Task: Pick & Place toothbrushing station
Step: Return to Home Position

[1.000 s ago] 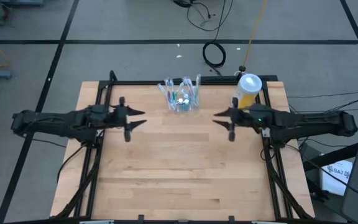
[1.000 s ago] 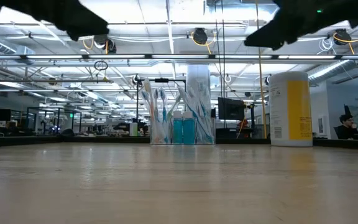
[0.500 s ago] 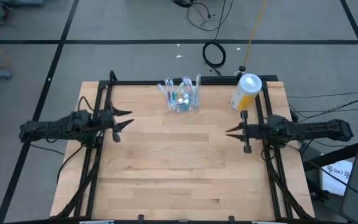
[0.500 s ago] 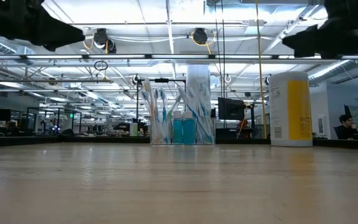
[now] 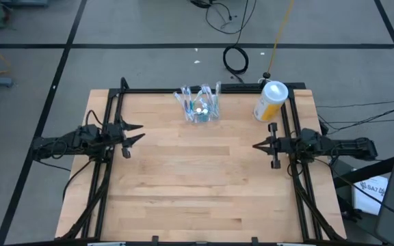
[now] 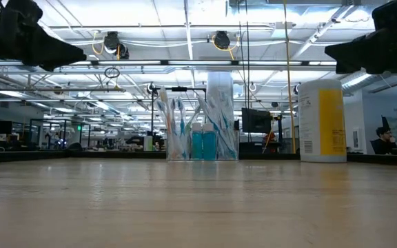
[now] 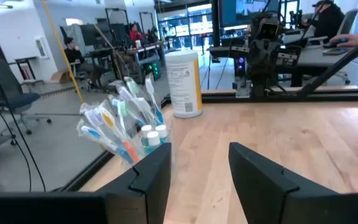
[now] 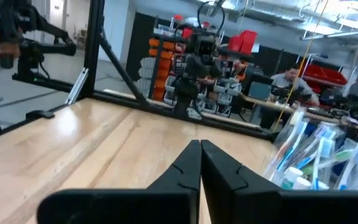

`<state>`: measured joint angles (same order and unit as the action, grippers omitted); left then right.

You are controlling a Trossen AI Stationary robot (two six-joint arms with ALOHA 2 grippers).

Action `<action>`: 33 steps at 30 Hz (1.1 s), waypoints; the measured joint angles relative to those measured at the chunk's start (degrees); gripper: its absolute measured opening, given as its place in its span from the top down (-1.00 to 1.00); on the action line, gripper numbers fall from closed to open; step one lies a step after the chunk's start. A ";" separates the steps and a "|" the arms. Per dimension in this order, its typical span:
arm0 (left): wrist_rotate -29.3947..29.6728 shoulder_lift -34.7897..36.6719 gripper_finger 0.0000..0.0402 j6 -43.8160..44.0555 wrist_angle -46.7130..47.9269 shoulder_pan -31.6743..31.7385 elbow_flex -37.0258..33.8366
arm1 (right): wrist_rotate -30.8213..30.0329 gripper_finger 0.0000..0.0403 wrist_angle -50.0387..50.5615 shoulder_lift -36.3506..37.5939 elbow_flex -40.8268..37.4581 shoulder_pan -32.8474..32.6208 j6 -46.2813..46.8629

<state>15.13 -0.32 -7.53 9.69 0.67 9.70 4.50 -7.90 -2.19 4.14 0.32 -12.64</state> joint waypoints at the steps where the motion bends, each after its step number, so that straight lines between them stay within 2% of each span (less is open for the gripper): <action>1: 0.08 0.00 0.16 0.22 0.13 0.00 0.00 | -0.08 0.99 0.96 0.79 -0.04 0.00 0.02; 10: 4.45 0.00 0.16 3.44 3.37 0.04 -0.23 | -0.20 1.00 4.56 1.89 -0.20 0.07 1.22; 13: 4.46 0.00 0.16 5.39 2.78 0.04 -2.95 | -0.21 1.00 4.75 1.92 -0.25 0.07 3.30; 16: 4.41 -0.23 0.16 6.14 -1.99 0.04 -5.34 | -0.23 1.00 4.57 1.92 -0.83 0.07 3.32; 19: 2.05 -0.74 0.16 4.51 -6.35 0.04 -6.14 | -0.21 0.99 4.60 1.90 -1.25 0.07 2.72; 29: -7.12 -0.80 0.16 0.46 -7.32 0.00 -7.27 | -0.03 0.98 4.65 1.92 -1.49 0.09 1.08; 33: -10.20 -0.77 0.16 -0.37 -10.91 0.01 -8.77 | -0.01 0.98 4.65 1.92 -1.51 0.09 1.03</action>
<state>4.94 -1.09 -7.90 -1.22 0.68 0.93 4.49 -3.25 -0.27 2.63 0.40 -11.62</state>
